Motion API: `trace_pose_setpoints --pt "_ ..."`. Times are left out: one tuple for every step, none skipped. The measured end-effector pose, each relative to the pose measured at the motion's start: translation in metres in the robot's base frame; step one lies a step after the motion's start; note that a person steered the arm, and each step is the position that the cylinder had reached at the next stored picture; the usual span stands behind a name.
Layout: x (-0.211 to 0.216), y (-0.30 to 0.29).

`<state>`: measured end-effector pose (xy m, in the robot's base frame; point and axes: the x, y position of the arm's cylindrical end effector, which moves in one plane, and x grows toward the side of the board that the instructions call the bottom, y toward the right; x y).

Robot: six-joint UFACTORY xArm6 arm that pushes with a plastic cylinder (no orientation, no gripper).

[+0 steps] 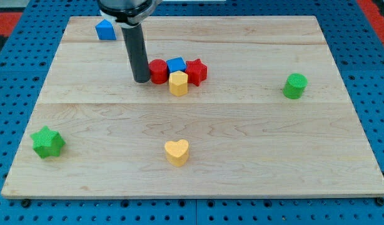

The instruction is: Move the arm to the top of the blue triangle

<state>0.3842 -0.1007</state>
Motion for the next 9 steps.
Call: trace_pose_setpoints --pt "0.000 -0.035" --pt "-0.012 -0.050" --pt "-0.043 -0.154" --pt "-0.094 -0.187" --pt "-0.151 -0.189" --pt "-0.183 -0.136" --pt "-0.185 -0.078" --pt "-0.136 -0.030" --pt "-0.116 -0.005"
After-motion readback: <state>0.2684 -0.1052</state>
